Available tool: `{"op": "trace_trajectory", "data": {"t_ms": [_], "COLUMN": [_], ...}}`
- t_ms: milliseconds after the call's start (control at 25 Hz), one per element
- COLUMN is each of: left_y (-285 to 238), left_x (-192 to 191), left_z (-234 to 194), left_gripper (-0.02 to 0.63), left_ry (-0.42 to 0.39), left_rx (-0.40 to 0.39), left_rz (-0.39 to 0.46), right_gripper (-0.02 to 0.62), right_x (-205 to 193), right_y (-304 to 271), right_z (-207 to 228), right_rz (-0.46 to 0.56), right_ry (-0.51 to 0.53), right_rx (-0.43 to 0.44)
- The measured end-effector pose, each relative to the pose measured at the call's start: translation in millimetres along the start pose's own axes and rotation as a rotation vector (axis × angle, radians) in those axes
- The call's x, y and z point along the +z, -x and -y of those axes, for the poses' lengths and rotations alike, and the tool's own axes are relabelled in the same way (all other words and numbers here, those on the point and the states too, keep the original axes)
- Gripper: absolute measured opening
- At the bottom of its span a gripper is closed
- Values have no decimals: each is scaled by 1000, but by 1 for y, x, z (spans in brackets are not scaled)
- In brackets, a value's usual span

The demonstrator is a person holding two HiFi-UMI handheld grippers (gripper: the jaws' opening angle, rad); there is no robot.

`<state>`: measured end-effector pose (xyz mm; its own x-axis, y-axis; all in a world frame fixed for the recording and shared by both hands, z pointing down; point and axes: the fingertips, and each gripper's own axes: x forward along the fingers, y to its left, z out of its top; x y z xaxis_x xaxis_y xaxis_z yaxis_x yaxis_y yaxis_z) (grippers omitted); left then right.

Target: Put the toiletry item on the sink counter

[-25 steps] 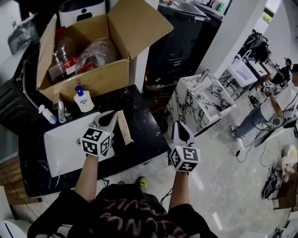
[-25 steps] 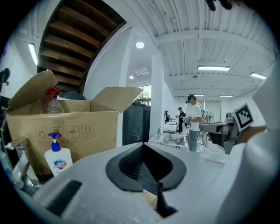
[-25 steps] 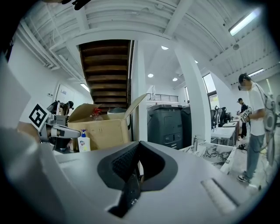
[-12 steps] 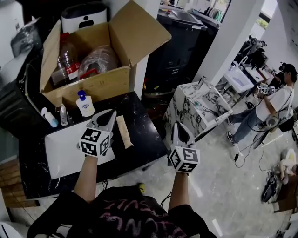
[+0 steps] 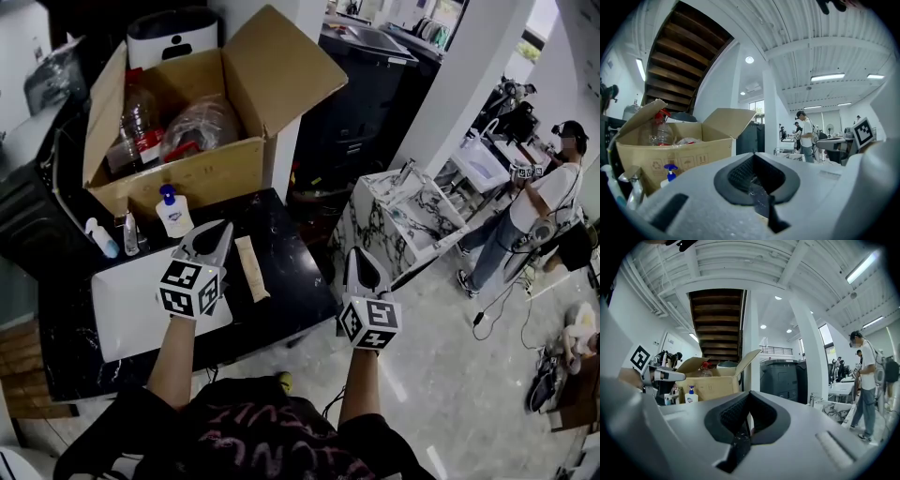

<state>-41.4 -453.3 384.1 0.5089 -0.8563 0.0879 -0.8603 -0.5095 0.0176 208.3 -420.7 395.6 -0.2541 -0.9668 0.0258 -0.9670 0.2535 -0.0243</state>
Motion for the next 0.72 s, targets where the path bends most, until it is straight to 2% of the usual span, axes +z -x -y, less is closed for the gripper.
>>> {"op": "trace_trajectory", "data": {"t_ms": [720], "left_y": [0], "left_x": [5], "left_z": [1], "left_gripper": [0], "left_ry": [-10], "left_rx": [4], "left_rz": [9], "right_gripper": [2], "right_x": [2], "right_y": [-7], "right_z": [-2], "right_rz": [-5], "right_ry": [14], "right_rx": [17]}}
